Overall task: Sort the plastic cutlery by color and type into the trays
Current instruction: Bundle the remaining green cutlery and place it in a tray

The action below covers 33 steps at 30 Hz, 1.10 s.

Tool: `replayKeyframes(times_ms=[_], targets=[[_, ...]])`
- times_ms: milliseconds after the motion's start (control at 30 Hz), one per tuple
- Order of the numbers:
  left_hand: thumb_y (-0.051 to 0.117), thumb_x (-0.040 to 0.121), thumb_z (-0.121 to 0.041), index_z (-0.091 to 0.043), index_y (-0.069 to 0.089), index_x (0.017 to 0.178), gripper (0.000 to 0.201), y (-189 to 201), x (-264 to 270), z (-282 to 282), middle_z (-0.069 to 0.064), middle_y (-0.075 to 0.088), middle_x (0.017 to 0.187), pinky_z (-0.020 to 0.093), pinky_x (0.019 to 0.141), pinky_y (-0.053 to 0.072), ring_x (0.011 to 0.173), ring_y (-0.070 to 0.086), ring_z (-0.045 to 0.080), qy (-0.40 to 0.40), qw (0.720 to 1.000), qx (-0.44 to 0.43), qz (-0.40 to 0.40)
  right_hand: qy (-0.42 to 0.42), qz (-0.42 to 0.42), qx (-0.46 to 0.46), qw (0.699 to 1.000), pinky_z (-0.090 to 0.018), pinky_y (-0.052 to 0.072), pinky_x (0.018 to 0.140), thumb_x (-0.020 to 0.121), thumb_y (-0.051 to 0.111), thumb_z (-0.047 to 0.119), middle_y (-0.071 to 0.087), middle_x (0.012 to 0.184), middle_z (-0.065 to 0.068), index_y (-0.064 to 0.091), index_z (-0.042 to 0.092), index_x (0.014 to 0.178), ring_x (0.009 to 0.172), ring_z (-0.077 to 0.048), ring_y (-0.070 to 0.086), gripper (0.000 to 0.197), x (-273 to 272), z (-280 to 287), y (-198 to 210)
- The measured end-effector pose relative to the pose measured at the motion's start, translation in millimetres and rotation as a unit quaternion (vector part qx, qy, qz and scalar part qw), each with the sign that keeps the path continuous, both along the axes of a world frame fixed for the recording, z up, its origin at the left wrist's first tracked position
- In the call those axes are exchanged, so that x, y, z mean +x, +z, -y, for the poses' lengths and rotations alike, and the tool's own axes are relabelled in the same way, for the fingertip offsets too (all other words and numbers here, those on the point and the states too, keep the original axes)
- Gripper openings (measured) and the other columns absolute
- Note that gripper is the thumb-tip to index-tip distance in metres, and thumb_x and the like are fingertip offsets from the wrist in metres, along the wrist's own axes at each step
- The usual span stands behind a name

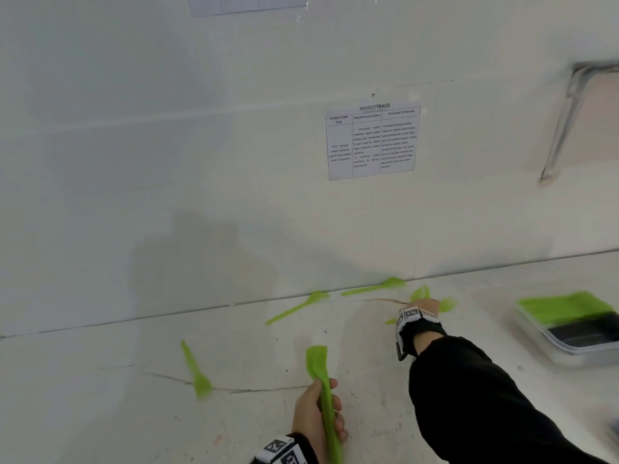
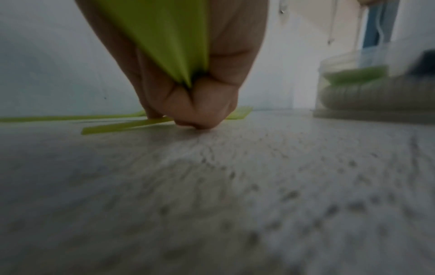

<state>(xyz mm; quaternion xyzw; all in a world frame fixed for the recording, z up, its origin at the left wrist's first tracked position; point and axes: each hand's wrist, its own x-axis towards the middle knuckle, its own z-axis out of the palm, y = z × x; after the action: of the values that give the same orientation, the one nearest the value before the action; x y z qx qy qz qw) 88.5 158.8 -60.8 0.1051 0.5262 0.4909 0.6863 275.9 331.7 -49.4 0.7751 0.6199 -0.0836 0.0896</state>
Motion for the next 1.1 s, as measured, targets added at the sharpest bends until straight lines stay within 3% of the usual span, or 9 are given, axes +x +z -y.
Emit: replayKeyframes(times_ms=[267, 367, 433, 500, 600, 667, 867, 967, 1100], targets=[[0.032, 0.100, -0.029, -0.008, 0.052, 0.087, 0.032, -0.4, 10.0, -5.3, 0.003, 0.044, 0.045, 0.016, 0.033, 0.029, 0.027, 0.034, 0.014, 0.001, 1.000, 0.012, -0.008, 0.034, -0.029, 0.031, 0.999, -0.041, 0.028, 0.109, 0.098, 0.036, 0.025, 0.041, 0.146, -0.004, 0.042, 0.018, 0.139, 0.136, -0.025, 0.036, 0.043, -7.3, 5.8, 0.2], [0.031, 0.100, -0.028, -0.009, 0.052, 0.085, 0.031, 0.9, 14.3, -4.4, 0.001, 0.043, 0.044, 0.016, 0.033, 0.029, 0.027, 0.034, 0.013, 0.005, 1.000, 0.021, -0.013, -0.040, -0.172, 0.072, 0.982, -0.022, 0.041, 0.091, 0.097, 0.041, 0.016, 0.046, 0.139, -0.011, 0.045, 0.009, 0.133, 0.129, -0.028, 0.044, 0.037, -14.7, 19.4, 13.9], [0.031, 0.099, -0.029, -0.010, 0.051, 0.083, 0.032, 3.1, 17.2, -2.8, 0.001, 0.043, 0.044, 0.015, 0.034, 0.029, 0.027, 0.033, 0.012, 0.014, 0.999, 0.026, -0.013, -0.111, -0.305, 0.084, 0.942, -0.029, 0.043, 0.087, 0.094, 0.045, 0.015, 0.052, 0.130, -0.016, 0.048, 0.000, 0.126, 0.122, -0.030, 0.050, 0.036, -21.2, 23.1, 21.0], [0.033, 0.099, -0.030, -0.011, 0.050, 0.079, 0.032, 6.1, 18.3, -0.6, 0.001, 0.042, 0.048, 0.014, 0.035, 0.029, 0.026, 0.034, 0.013, 0.030, 0.999, 0.027, -0.006, -0.154, -0.447, 0.093, 0.876, -0.033, 0.039, 0.075, 0.090, 0.051, 0.016, 0.058, 0.107, -0.017, 0.051, -0.002, 0.114, 0.104, -0.030, 0.057, 0.030, -32.7, 33.7, 24.4], [0.035, 0.099, -0.028, -0.012, 0.048, 0.078, 0.030, 11.1, 16.3, 5.1, 0.002, 0.039, 0.054, 0.016, 0.037, 0.032, 0.030, 0.037, 0.013, 0.052, 0.998, 0.028, 0.004, -0.092, -0.581, 0.066, 0.806, -0.027, 0.034, 0.057, 0.089, 0.054, 0.013, 0.043, 0.068, -0.005, 0.048, 0.010, 0.080, 0.058, -0.020, 0.043, 0.011, -55.0, 71.2, 31.3], [0.034, 0.100, -0.028, -0.012, 0.048, 0.077, 0.031, 13.6, 11.4, 8.3, 0.002, 0.037, 0.059, 0.017, 0.038, 0.033, 0.032, 0.038, 0.012, 0.069, 0.997, 0.033, -0.003, -0.041, -0.620, 0.034, 0.783, -0.022, 0.031, 0.045, 0.092, 0.053, 0.012, 0.041, 0.062, -0.002, 0.046, 0.014, 0.073, 0.051, -0.015, 0.038, 0.020, -66.7, 102.1, 32.6], [0.032, 0.102, -0.026, -0.011, 0.052, 0.083, 0.031, 19.7, -6.6, 23.3, 0.005, 0.042, 0.068, 0.028, 0.055, 0.034, 0.057, 0.040, 0.018, 0.116, 0.992, 0.055, -0.013, 0.045, -0.619, -0.007, 0.784, -0.026, 0.039, 0.058, 0.091, 0.053, 0.016, 0.059, 0.085, -0.004, 0.054, 0.012, 0.094, 0.066, -0.015, 0.051, 0.005, -94.7, 175.5, 20.6], [0.034, 0.101, -0.028, -0.007, 0.057, 0.100, 0.032, 19.6, -8.4, 36.4, 0.010, 0.058, 0.084, 0.032, 0.063, 0.044, 0.074, 0.055, 0.021, 0.109, 0.992, 0.061, -0.004, 0.064, -0.591, 0.013, 0.804, -0.032, 0.045, 0.070, 0.089, 0.054, 0.020, 0.059, 0.083, -0.001, 0.052, 0.019, 0.087, 0.078, -0.019, 0.056, 0.003, -102.5, 195.6, 12.3], [0.034, 0.100, -0.029, -0.004, 0.060, 0.104, 0.036, 19.2, -5.2, 51.1, 0.013, 0.062, 0.088, 0.034, 0.069, 0.047, 0.079, 0.058, 0.024, 0.081, 0.994, 0.071, -0.004, 0.075, -0.539, 0.045, 0.838, -0.028, 0.041, 0.066, 0.088, 0.054, 0.019, 0.055, 0.080, -0.001, 0.048, 0.017, 0.079, 0.081, -0.020, 0.053, 0.012, -104.2, 211.7, 12.1]])
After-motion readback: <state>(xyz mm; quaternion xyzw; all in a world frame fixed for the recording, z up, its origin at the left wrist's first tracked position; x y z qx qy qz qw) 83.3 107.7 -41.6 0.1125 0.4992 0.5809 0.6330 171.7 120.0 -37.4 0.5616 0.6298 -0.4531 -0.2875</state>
